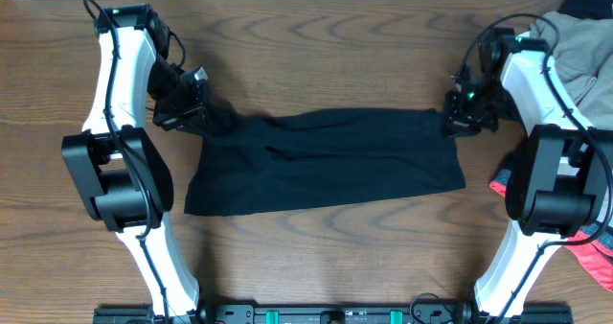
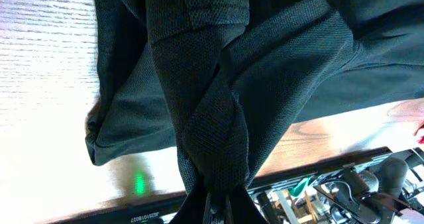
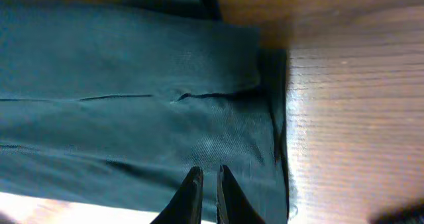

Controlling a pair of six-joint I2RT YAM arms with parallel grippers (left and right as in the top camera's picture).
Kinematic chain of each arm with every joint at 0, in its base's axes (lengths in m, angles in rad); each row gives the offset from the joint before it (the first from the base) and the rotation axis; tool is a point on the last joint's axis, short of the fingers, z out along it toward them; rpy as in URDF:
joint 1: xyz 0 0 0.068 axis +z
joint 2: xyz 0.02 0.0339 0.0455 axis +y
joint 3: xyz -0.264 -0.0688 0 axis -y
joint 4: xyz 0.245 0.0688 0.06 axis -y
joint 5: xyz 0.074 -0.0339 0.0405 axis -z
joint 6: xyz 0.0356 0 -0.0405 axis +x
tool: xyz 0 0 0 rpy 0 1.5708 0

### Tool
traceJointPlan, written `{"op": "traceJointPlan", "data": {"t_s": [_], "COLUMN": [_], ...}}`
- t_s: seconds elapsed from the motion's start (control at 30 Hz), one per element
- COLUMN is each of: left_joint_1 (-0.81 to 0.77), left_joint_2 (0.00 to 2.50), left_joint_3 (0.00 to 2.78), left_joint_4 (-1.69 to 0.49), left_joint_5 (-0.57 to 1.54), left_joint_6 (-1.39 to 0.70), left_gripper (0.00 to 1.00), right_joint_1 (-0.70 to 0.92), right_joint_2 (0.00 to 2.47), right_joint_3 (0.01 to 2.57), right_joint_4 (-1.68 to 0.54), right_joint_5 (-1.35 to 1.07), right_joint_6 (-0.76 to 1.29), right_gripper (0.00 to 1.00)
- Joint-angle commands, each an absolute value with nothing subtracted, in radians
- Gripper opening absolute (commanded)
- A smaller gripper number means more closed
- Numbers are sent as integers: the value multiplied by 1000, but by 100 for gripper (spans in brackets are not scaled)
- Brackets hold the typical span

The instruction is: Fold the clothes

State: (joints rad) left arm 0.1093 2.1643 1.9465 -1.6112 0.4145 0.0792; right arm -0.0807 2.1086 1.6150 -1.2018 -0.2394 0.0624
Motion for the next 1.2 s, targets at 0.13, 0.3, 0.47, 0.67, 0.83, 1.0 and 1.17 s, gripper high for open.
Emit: {"op": "traceJointPlan", "data": {"t_s": [0.13,0.3,0.47,0.67,0.83,1.0,1.17], "left_joint_1": [72,28,-2,-6,-6,-6,-6], "left_joint_2": [2151,2151,2151,2151,2151,2149,2141], "left_joint_3": [1934,1934,1909,1829,1785,1784,1784], "left_joint_4": [-1676,-1690,-1690,-1690,-1690,-1684,-1676], "left_joint_5": [406,377,233,175,205,355,540], "left_joint_6": [86,86,16,-51,-77,-68,59], "left_gripper": [6,6,6,6,6,6,6], "right_joint_1": [-77,-80,-80,-84,-105,-106,-109], "right_joint_2": [2123,2123,2123,2123,2123,2123,2123], "right_joint_3": [1459,1414,1411,1411,1411,1411,1411], "right_joint_4": [-1082,-1031,-1027,-1021,-1020,-1020,-1020], "right_joint_5": [-247,-247,-236,-236,-236,-236,-236], "right_joint_6": [63,66,66,66,66,66,66], "right_gripper": [8,8,8,8,8,8,8]}}
